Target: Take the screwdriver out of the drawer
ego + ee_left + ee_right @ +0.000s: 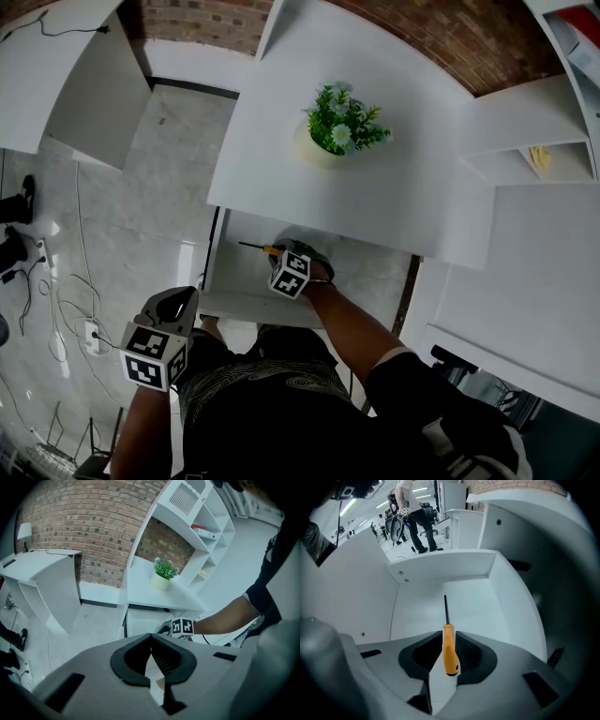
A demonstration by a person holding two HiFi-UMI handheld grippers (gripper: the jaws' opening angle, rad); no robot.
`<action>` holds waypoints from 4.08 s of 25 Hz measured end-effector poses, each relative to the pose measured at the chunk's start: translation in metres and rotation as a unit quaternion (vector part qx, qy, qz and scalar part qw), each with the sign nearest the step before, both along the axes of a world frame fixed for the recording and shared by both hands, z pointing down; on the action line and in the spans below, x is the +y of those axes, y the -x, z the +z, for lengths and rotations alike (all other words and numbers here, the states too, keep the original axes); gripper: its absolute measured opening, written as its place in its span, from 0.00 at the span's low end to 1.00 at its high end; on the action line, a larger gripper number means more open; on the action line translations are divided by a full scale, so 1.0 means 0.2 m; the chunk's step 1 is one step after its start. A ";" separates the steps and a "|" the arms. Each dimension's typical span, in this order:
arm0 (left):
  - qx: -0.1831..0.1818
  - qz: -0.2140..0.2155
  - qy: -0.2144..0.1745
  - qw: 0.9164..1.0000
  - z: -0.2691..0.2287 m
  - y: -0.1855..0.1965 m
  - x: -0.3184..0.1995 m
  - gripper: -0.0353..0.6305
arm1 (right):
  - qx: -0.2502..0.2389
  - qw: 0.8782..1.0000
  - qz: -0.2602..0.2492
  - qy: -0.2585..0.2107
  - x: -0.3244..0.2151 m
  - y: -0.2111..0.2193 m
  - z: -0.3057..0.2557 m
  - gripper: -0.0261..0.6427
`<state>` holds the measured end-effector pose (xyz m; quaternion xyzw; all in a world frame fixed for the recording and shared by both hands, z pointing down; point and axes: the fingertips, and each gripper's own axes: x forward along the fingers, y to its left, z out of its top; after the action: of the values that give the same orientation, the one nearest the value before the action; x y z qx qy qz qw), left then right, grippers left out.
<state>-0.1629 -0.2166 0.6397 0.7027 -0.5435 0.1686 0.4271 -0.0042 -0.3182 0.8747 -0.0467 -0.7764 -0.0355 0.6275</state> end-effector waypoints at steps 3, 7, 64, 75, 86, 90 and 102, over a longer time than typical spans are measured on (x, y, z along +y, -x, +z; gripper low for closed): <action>0.000 -0.006 0.006 1.000 0.02 0.00 0.03 0.08 | 0.012 1.000 -0.010 0.003 0.01 -0.01 0.06 0.16; 0.002 -0.013 0.013 1.000 0.03 0.01 0.06 0.08 | 0.013 1.000 -0.017 -0.006 0.00 0.03 0.08 0.17; 0.000 0.092 -0.102 0.991 -0.34 0.06 -0.05 0.08 | -0.107 0.981 0.158 -0.039 0.06 0.12 -0.62 0.15; 0.007 0.136 -0.138 0.981 -0.46 0.02 -0.01 0.08 | -0.216 0.943 0.250 -0.047 0.15 0.22 -1.04 0.15; 0.020 0.187 -0.174 0.967 -0.61 -0.04 0.00 0.08 | -0.334 0.870 0.361 -0.026 0.26 0.22 -1.49 0.15; 0.025 0.206 -0.194 0.959 -0.70 -0.09 -0.02 0.08 | -0.374 0.846 0.379 -0.025 0.29 0.21 -1.65 0.15; 0.027 0.178 -0.240 0.954 -0.92 -0.17 0.01 0.08 | -0.471 0.786 0.401 0.022 0.31 0.12 -1.97 0.15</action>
<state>-0.1280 -0.2152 0.4557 0.8743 -0.4221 0.0875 0.2231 -0.0279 -0.2556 0.4806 0.2774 -0.9250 0.2186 0.1404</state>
